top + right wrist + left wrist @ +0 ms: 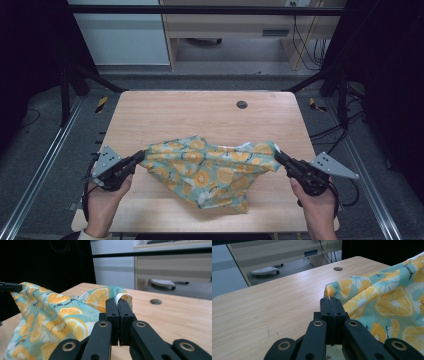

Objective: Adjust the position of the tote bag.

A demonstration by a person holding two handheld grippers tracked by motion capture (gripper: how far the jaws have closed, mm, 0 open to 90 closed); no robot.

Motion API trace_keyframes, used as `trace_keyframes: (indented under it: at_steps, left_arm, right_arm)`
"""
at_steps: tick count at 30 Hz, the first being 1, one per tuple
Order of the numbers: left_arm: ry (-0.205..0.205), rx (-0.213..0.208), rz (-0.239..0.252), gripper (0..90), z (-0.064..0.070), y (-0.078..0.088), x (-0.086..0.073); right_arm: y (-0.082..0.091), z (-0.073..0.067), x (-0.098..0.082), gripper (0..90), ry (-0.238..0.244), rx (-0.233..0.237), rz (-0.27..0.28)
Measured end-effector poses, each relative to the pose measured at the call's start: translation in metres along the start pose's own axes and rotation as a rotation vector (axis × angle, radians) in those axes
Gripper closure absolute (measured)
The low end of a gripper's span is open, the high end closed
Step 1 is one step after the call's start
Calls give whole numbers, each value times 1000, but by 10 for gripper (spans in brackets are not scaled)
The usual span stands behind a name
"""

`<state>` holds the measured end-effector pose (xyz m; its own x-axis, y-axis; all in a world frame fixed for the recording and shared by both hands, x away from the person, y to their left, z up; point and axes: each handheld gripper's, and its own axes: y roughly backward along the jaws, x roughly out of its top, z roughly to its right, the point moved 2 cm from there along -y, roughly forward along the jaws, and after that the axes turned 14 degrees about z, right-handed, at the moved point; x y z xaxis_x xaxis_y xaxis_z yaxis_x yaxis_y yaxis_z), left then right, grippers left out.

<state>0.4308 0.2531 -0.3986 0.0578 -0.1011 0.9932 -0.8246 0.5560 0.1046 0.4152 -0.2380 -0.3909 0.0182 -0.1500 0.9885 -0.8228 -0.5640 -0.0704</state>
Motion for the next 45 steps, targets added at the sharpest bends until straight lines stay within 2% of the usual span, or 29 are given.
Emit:
trace_keyframes:
  at_steps: [7, 11, 16, 18, 24, 28, 31, 33, 36, 38, 43, 45]
  left_arm:
    - [-2, -25, 2, 900, 4, 16, -3]
    - [-28, -60, -19, 900, 7, 22, -12]
    - [-53, -108, -91, 900, 9, 21, -25]
    - [-91, -123, -142, 900, 12, 18, -31]
    - [-98, -188, -241, 900, 17, 14, -42]
    - [-137, -230, -304, 900, 25, 10, -49]
    - [-159, -241, -344, 900, 27, 6, -54]
    - [-191, -239, -378, 900, 29, 4, -59]
    - [-211, -254, -420, 900, 32, -2, -66]
    - [-241, -257, -456, 900, 34, -6, -71]
    - [-279, -245, -505, 900, 34, -18, -80]
    - [-279, -237, -509, 900, 33, -23, -82]
  right_arm:
    - [13, -9, -2, 890, -8, 29, 12]
    - [23, -14, -7, 890, -16, 56, 0]
    - [33, -15, -21, 890, 1, 91, -45]
    - [34, -14, -28, 890, 13, 100, -75]
    - [36, -13, -42, 890, 21, 139, -163]
    - [35, -12, -54, 890, 17, 166, -223]
    - [34, -12, -58, 889, 22, 174, -259]
    - [32, -13, -62, 889, 22, 189, -284]
    - [29, -14, -67, 889, 41, 205, -323]
    - [27, -15, -71, 889, 50, 214, -346]
    - [21, -18, -77, 888, 62, 229, -393]
    - [15, -19, -84, 888, 83, 236, -435]
